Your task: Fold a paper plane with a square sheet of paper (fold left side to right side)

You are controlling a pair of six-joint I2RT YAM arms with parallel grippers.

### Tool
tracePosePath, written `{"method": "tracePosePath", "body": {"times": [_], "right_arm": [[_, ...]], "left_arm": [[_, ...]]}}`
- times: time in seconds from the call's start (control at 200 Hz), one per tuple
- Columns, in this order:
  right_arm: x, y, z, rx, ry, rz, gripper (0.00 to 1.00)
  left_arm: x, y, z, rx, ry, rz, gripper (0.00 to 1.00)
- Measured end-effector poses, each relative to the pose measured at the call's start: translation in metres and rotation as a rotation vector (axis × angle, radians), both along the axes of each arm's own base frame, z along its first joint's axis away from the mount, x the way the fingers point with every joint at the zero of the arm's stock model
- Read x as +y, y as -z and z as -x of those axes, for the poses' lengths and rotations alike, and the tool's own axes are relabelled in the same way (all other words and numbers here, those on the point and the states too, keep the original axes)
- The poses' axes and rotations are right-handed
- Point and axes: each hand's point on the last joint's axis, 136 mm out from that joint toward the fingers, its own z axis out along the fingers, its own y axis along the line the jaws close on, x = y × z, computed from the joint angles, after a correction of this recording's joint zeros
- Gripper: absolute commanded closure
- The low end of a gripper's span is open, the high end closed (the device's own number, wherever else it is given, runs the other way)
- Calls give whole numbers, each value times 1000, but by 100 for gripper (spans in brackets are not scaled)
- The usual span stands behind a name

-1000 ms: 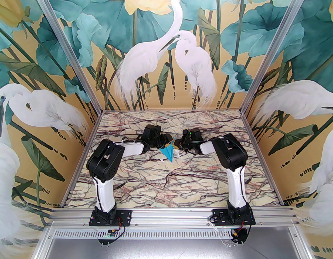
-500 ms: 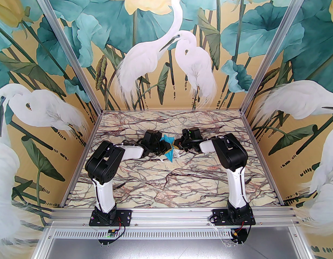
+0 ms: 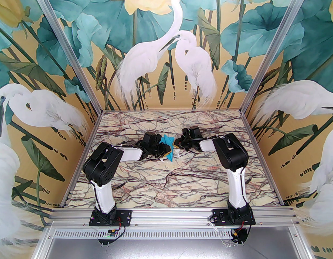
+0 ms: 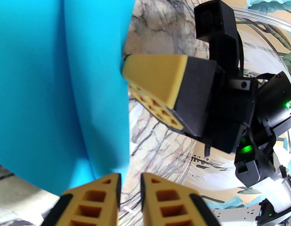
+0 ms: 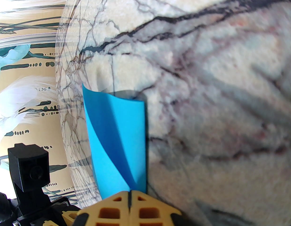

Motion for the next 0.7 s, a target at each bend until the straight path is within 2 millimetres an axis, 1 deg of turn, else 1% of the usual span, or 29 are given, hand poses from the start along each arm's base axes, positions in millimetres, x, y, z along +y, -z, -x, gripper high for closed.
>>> {"method": "tracePosePath", "body": {"times": [0.495, 0.62, 0.7], "right_arm": [[1, -4, -4, -12, -15, 19, 100], [1, -5, -5, -15, -18, 22, 100], [1, -4, -4, -13, -21, 26, 100]], "left_arm": [[0, 0, 0, 0, 0, 0, 77], [-1, 0, 0, 0, 2, 1, 78], [-2, 0, 2, 2, 8, 4, 80]]}}
